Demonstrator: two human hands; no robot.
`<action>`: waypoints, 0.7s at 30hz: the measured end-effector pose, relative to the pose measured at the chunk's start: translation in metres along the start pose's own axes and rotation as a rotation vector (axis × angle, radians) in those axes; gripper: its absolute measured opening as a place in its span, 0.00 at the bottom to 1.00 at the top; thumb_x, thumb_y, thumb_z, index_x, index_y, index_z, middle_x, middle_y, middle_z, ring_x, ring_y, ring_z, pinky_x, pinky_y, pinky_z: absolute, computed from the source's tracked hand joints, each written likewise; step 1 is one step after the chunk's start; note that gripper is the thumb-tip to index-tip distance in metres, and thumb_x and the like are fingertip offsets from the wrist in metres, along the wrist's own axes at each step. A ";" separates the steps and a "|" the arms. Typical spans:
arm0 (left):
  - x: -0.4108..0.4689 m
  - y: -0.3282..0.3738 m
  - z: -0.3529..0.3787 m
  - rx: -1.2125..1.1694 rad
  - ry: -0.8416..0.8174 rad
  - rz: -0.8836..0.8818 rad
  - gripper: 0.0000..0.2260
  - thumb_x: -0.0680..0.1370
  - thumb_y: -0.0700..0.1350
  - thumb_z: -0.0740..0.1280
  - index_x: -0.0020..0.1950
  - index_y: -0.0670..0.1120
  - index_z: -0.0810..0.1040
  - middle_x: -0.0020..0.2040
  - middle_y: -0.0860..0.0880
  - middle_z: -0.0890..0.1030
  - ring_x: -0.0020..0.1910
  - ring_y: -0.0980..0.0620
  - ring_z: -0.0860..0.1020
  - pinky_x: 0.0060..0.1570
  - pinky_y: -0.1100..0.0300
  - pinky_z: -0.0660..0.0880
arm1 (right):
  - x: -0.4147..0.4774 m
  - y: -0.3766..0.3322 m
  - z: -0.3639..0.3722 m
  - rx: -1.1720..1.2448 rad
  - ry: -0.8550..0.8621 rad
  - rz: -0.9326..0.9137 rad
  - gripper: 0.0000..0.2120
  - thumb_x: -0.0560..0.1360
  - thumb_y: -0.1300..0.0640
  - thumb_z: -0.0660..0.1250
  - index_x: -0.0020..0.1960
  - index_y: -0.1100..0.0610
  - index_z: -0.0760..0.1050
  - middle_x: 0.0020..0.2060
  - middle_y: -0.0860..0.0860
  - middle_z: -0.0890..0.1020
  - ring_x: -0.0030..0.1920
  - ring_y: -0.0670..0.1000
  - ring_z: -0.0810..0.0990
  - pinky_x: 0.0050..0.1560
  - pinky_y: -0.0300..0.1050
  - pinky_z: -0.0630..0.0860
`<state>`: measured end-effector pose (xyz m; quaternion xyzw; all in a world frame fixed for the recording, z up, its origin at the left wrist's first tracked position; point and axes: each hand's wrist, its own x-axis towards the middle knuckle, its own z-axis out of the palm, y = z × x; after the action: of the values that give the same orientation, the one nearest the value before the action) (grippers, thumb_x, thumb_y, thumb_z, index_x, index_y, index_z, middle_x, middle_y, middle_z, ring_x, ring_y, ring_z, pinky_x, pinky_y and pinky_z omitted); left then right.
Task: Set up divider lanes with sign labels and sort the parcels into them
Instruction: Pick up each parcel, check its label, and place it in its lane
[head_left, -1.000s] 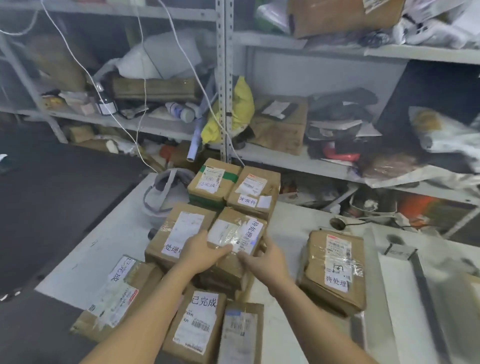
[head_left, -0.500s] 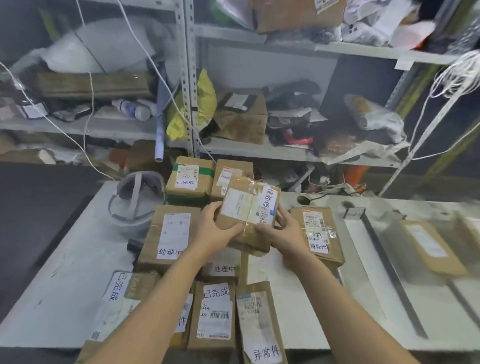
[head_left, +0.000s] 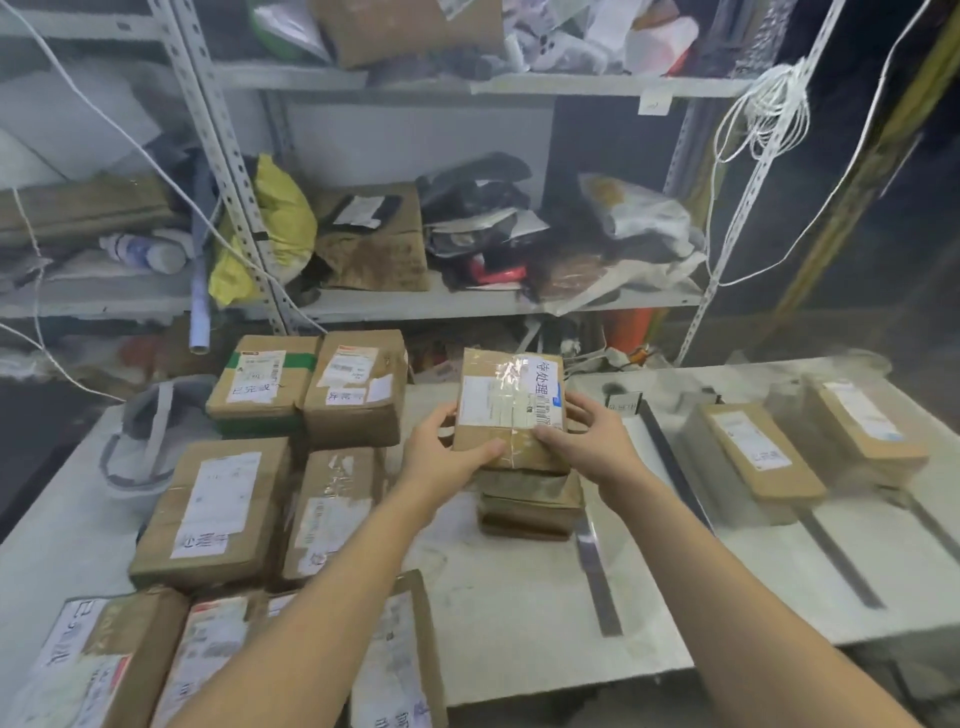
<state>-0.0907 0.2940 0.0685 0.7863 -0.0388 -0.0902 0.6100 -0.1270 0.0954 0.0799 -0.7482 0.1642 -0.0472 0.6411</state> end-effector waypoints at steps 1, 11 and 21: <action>0.003 0.002 0.014 -0.007 -0.008 -0.014 0.31 0.67 0.47 0.81 0.68 0.54 0.73 0.56 0.57 0.78 0.51 0.60 0.77 0.43 0.66 0.78 | 0.007 0.006 -0.013 -0.008 -0.010 0.013 0.24 0.71 0.65 0.75 0.63 0.48 0.77 0.57 0.47 0.80 0.54 0.44 0.81 0.48 0.41 0.81; 0.031 -0.014 0.094 0.046 0.043 -0.176 0.30 0.70 0.41 0.79 0.70 0.51 0.73 0.48 0.63 0.75 0.48 0.61 0.77 0.39 0.67 0.78 | 0.067 0.052 -0.066 -0.095 -0.215 0.163 0.26 0.71 0.69 0.73 0.65 0.51 0.74 0.55 0.46 0.81 0.56 0.49 0.81 0.59 0.51 0.80; 0.039 -0.026 0.086 0.140 0.018 -0.252 0.37 0.68 0.50 0.80 0.74 0.55 0.67 0.68 0.55 0.74 0.62 0.54 0.74 0.62 0.53 0.76 | 0.080 0.063 -0.062 -0.268 -0.222 0.120 0.30 0.65 0.53 0.76 0.66 0.47 0.75 0.55 0.45 0.83 0.55 0.49 0.82 0.58 0.53 0.80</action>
<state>-0.0702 0.2124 0.0188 0.8264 0.0595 -0.1561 0.5378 -0.0804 0.0047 0.0180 -0.8164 0.1414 0.0962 0.5516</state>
